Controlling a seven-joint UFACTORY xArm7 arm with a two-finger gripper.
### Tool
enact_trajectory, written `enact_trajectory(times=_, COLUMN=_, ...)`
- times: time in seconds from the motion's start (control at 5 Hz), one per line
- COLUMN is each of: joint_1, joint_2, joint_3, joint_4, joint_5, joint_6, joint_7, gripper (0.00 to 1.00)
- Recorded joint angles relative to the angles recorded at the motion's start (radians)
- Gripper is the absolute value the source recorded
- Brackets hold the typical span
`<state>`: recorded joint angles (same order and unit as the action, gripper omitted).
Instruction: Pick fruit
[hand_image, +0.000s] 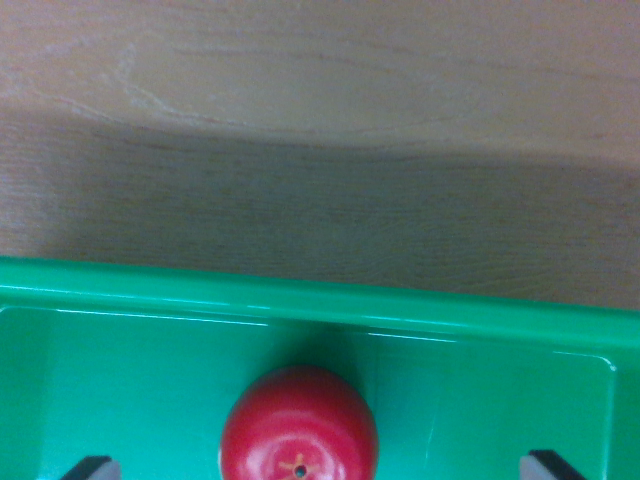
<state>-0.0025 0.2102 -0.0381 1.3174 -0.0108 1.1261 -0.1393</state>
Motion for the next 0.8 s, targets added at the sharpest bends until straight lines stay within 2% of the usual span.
enact_trajectory(times=0.2, joint_1=0.0000, joint_2=0.000, joint_3=0.000, joint_4=0.000, joint_5=0.0000, joint_6=0.000, joint_7=0.000, gripper=0.00)
enact_trajectory(times=0.4, joint_1=-0.0008, joint_2=0.022, joint_3=0.001, joint_4=-0.037, joint_5=-0.0004, joint_6=-0.047, joint_7=-0.007, gripper=0.00)
enact_trajectory(times=0.6, joint_1=-0.0008, joint_2=0.022, joint_3=0.001, joint_4=-0.037, joint_5=-0.0004, joint_6=-0.047, joint_7=-0.007, gripper=0.00)
enact_trajectory(times=0.8, joint_1=-0.0015, joint_2=0.044, joint_3=0.002, joint_4=-0.073, joint_5=-0.0008, joint_6=-0.093, joint_7=-0.013, gripper=0.00)
